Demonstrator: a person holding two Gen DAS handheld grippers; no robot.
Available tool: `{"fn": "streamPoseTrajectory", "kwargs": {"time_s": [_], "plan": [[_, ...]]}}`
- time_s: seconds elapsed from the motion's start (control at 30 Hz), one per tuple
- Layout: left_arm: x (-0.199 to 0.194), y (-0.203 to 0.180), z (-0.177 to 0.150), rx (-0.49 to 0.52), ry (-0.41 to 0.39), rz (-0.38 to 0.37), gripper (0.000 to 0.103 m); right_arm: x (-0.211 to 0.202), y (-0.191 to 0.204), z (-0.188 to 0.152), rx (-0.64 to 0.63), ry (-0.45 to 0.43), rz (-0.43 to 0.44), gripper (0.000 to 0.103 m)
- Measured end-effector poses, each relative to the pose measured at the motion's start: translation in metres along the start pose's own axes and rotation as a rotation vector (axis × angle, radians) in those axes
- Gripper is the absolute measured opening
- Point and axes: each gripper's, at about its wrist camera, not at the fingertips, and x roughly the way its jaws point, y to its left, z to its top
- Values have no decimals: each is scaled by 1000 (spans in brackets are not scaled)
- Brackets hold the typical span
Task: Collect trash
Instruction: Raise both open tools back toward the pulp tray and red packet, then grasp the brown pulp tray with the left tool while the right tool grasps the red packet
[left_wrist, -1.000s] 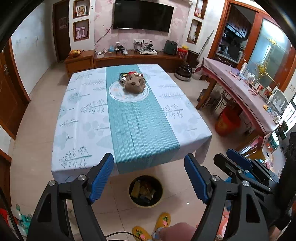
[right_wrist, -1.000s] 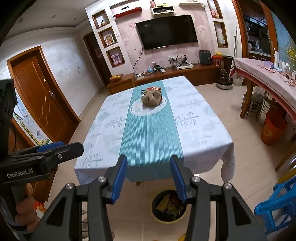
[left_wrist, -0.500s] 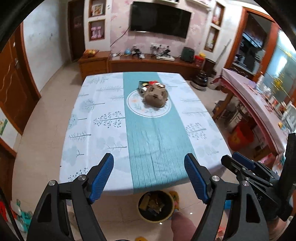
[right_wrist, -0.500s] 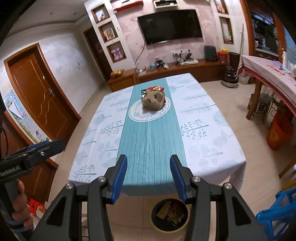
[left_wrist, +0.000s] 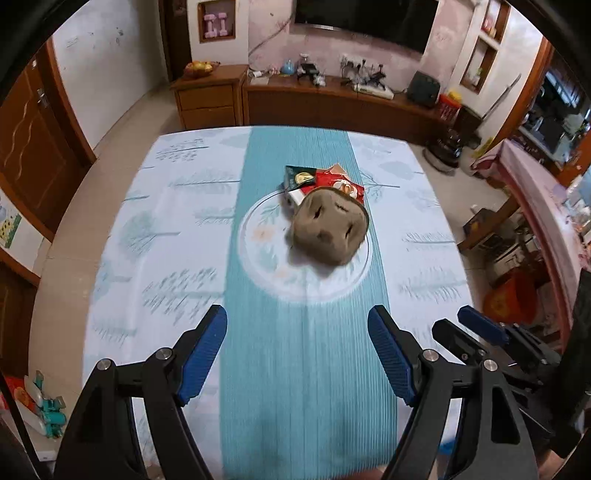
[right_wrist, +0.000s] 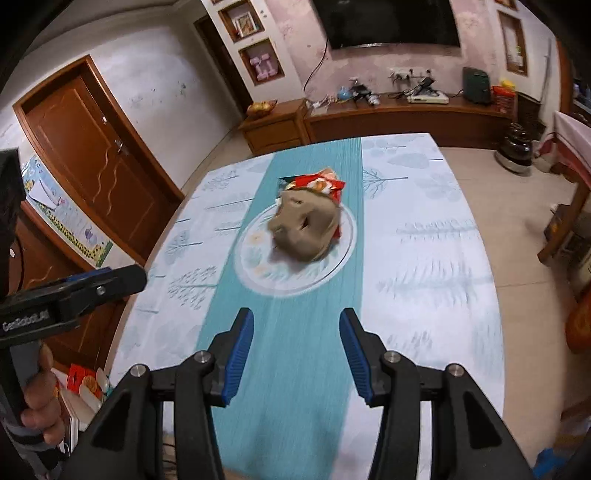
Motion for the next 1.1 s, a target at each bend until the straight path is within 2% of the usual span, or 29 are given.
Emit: {"fn": "streamPoseTrajectory", "kwargs": {"time_s": [0.17,0.37,0.47,0.7,0.77,0.87,1.1], "plan": [[73,-30,42,55,84,58,77,48,-46,44,15,58,22,48],[128,-44,71,80,136,86,77,88,-80,78,72,82,62,49],[149,-48,82,83,169,75,77,104,-93,91,98,96,89,49],[178,-59,88,127,206,81,77,136,-107,110,142,136,167,49],[184,-56,88,113,215,85,69,147,-107,115,159,162,202,49],[184,-49,90,77,207,65,68,162,-108,120,193,193,241,55],[174,-37,77,39,205,28,66,190,-99,133,221,220,306,56]]}}
